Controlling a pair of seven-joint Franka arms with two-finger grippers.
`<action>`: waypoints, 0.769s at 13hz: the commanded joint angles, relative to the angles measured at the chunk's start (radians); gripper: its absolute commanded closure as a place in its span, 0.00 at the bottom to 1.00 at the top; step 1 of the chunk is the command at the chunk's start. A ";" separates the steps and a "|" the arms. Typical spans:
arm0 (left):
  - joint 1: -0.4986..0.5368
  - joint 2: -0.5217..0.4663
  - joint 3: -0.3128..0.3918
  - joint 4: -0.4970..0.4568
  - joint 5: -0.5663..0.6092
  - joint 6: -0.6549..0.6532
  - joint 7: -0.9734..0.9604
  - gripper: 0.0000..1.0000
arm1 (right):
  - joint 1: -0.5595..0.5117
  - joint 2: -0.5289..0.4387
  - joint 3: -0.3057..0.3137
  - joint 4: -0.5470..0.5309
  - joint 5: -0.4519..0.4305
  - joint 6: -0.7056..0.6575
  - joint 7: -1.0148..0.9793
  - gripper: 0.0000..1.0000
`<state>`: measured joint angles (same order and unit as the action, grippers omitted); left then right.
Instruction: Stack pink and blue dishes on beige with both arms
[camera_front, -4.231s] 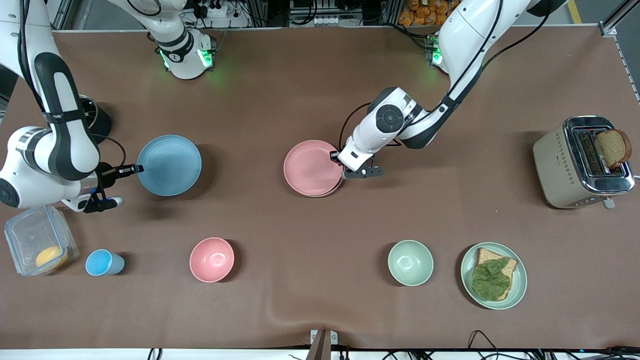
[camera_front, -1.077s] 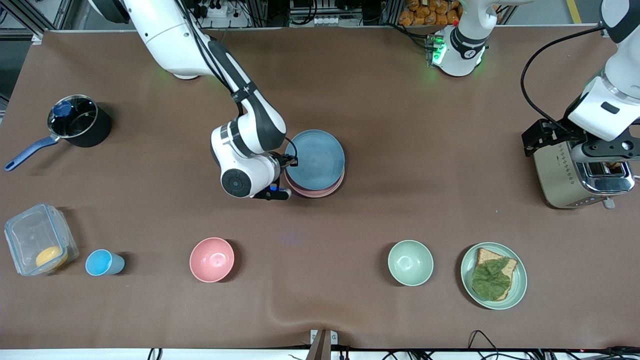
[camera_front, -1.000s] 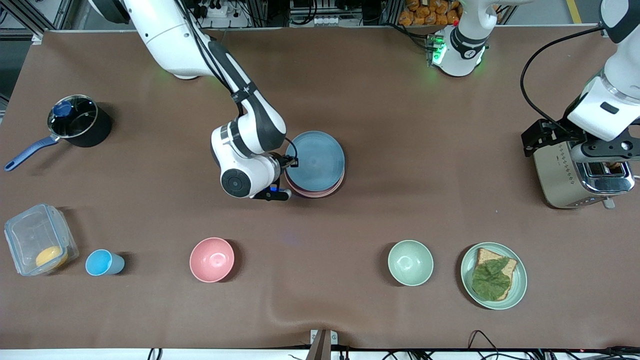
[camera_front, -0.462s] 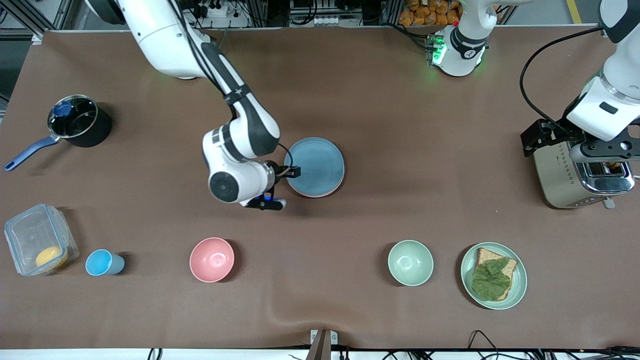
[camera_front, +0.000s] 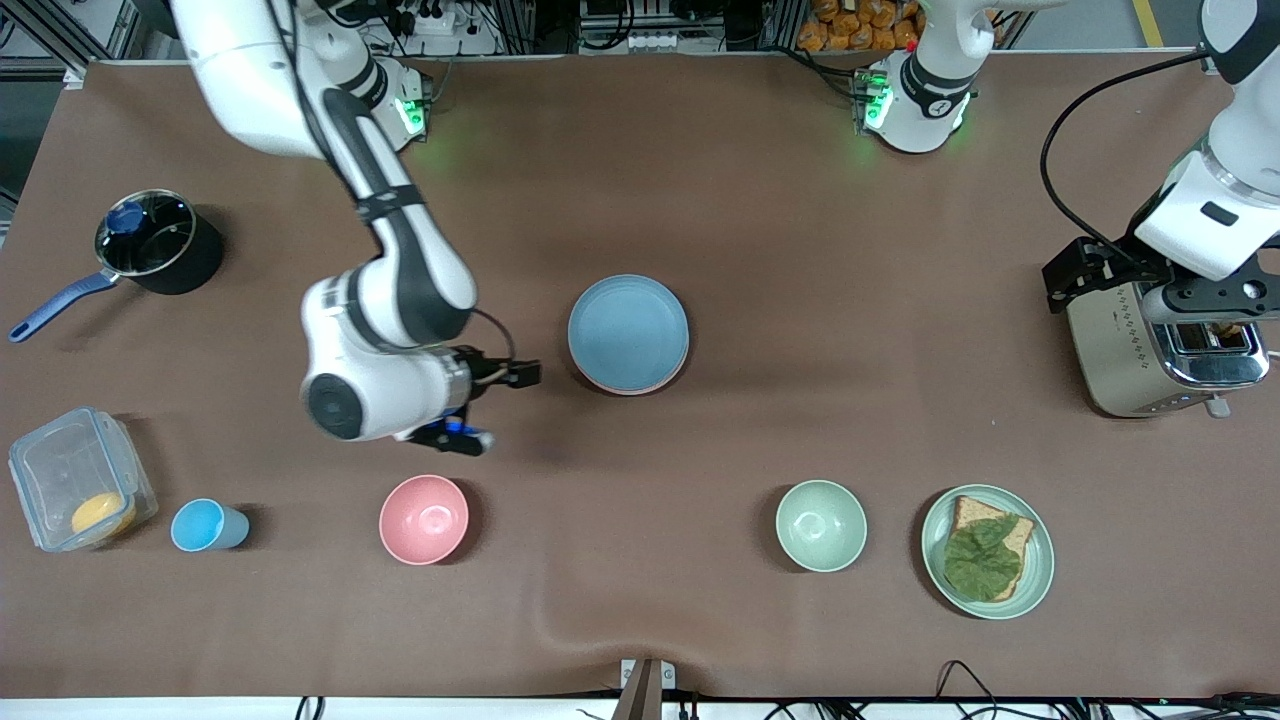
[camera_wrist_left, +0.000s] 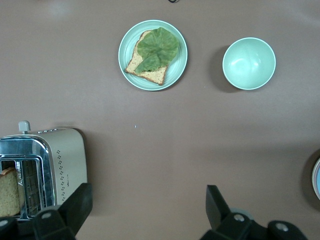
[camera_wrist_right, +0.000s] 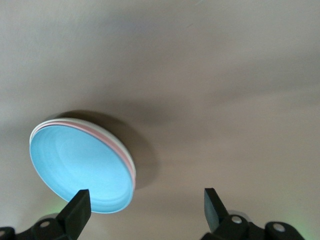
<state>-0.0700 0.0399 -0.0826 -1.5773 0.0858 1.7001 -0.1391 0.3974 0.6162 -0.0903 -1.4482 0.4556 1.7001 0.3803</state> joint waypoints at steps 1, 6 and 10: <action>0.001 -0.018 0.006 -0.001 -0.035 -0.025 0.026 0.00 | -0.057 -0.065 0.012 -0.011 -0.095 -0.048 -0.001 0.00; 0.002 -0.020 0.012 0.000 -0.064 -0.083 0.027 0.00 | -0.178 -0.179 0.014 -0.026 -0.261 -0.088 -0.122 0.00; 0.001 -0.021 0.006 0.016 -0.072 -0.108 0.024 0.00 | -0.244 -0.344 0.017 -0.102 -0.372 -0.088 -0.144 0.00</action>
<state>-0.0689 0.0341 -0.0789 -1.5749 0.0390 1.6225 -0.1391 0.1751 0.3870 -0.0947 -1.4626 0.1670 1.6045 0.2423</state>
